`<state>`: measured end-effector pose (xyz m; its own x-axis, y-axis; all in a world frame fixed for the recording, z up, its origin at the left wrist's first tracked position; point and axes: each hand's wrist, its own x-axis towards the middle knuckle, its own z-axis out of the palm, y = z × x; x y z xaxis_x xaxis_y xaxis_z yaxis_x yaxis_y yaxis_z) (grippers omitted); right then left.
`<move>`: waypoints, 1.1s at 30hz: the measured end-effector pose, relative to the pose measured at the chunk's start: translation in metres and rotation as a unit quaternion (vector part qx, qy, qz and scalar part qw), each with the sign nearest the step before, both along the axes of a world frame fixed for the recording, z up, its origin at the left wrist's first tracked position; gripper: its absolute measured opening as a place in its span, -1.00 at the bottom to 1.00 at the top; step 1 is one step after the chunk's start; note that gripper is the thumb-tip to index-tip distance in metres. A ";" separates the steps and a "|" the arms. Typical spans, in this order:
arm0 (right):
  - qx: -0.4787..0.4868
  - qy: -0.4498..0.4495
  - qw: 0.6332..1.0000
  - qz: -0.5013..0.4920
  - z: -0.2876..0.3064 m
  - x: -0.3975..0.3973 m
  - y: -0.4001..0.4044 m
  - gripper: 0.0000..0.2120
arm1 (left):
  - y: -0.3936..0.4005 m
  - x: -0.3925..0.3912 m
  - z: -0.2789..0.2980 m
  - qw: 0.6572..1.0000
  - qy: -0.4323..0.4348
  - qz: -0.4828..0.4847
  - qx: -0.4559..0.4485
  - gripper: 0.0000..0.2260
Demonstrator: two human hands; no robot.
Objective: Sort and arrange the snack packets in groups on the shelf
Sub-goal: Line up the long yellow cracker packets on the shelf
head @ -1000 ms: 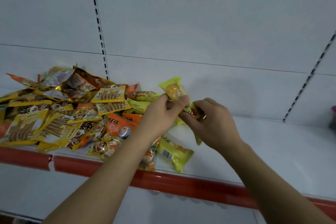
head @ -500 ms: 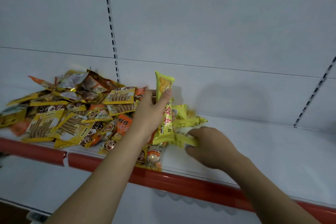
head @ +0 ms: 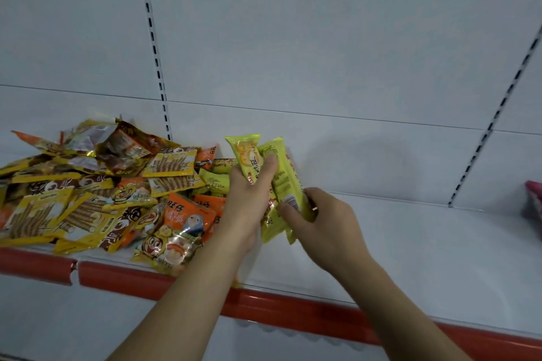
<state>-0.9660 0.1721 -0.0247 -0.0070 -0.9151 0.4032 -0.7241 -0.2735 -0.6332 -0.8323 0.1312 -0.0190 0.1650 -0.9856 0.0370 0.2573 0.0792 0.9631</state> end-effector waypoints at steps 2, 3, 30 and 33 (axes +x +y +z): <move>-0.016 0.005 1.000 0.019 -0.003 0.007 -0.002 -0.70 | -0.001 0.006 0.000 1.000 -0.009 -0.005 -0.009 -0.49; -0.025 0.014 0.999 0.029 -0.003 0.007 -0.004 -0.66 | -0.001 0.010 0.000 1.000 -0.013 -0.011 -0.013 -0.48; -0.020 0.039 0.996 -0.080 0.008 -0.095 -0.026 -0.86 | -0.015 -0.011 0.004 0.998 -0.045 -0.036 -0.040 -0.35; 0.022 -0.009 0.989 -0.147 -0.002 -0.126 -0.002 -0.84 | -0.017 -0.062 0.000 0.993 -0.075 -0.084 -0.030 -0.39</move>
<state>-1.0920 0.1700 -0.0263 -0.2828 -0.8888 0.3606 -0.7562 -0.0247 -0.6539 -0.8939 0.1141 -0.0186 -0.0132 -0.9941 0.1074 0.1259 0.1049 0.9865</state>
